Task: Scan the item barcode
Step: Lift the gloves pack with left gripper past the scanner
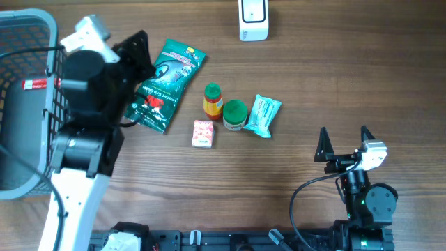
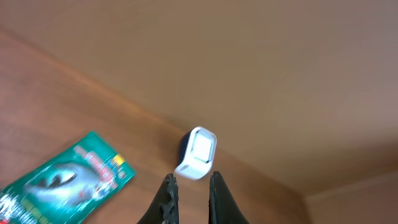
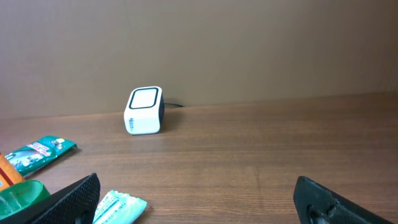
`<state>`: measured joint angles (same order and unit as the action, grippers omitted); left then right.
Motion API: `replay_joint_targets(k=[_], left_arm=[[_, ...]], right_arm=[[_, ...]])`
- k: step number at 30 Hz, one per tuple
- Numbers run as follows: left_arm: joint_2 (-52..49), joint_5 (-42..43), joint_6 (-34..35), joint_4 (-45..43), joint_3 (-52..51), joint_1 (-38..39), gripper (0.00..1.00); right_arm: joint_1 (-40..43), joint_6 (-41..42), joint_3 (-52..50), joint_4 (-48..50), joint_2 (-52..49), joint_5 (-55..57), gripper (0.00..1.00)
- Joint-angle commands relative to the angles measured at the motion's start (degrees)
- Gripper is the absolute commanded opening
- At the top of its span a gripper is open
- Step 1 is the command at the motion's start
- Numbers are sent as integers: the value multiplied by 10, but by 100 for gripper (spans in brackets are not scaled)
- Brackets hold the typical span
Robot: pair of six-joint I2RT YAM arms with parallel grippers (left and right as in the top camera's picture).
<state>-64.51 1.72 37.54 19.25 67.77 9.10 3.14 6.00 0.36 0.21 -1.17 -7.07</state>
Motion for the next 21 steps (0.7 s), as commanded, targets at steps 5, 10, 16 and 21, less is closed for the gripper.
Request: replay_joint_targets(k=[5, 10, 16, 21], left_arm=[[-83, -66, -77, 0, 2, 21, 6], [-178, -68, -273, -26, 2, 21, 84], [-307, -80, -467, -54, 2, 21, 100], [-389, -81, -537, -90, 2, 17, 100]], right_arm=[[-2, 1, -1, 2, 2, 0, 100], [-2, 1, -1, 2, 2, 0, 100], [-2, 2, -1, 2, 2, 0, 100], [-2, 2, -1, 2, 2, 0, 100]])
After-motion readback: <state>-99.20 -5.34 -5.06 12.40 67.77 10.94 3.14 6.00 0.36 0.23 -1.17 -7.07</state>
